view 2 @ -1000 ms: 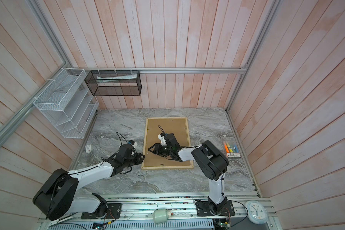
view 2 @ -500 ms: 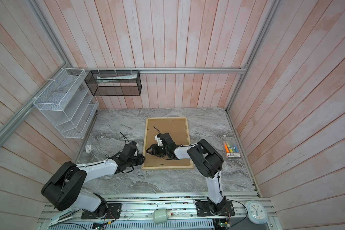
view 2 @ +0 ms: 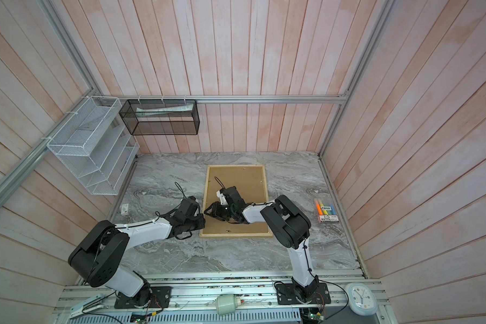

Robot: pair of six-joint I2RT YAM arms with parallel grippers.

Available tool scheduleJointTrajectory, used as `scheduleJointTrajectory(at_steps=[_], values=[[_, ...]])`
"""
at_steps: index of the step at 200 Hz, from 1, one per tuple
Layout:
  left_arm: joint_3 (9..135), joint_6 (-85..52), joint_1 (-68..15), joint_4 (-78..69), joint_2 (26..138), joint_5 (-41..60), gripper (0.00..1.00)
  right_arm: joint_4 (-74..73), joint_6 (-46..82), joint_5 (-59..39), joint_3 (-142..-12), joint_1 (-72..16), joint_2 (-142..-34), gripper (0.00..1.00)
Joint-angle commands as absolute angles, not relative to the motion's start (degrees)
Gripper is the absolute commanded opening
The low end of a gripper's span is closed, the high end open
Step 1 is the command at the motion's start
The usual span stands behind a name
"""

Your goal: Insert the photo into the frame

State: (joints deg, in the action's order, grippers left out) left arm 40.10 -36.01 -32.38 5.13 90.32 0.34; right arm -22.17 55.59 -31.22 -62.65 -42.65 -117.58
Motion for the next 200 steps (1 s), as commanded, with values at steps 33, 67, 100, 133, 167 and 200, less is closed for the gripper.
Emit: scheduleJointTrajectory(at_steps=[33,67,100,133,167,200], values=[[39.3,-35.2,-33.1,7.9,92.7,-0.4,0.19,-20.7,59.6,-33.1,-63.6,-43.4,-121.9,0.43],[39.2,-35.3,-33.3,7.7,92.1,-0.1,0.18,-23.5,62.6,-34.0,-63.5,-43.4,-123.3,0.44],[39.1,-35.4,-33.5,7.1,91.8,0.4,0.17,-25.9,65.7,-34.4,-63.0,-43.5,-124.4,0.44],[39.2,-35.1,-33.7,6.6,91.3,1.1,0.16,-28.8,69.5,-33.9,-62.5,-43.4,-125.5,0.44],[39.2,-34.5,-34.0,6.4,90.9,1.2,0.16,-31.1,72.3,-32.6,-61.9,-43.3,-126.5,0.44],[39.0,-33.9,-34.2,4.8,91.3,3.2,0.16,-34.7,76.4,-32.6,-62.0,-43.4,-127.8,0.44]])
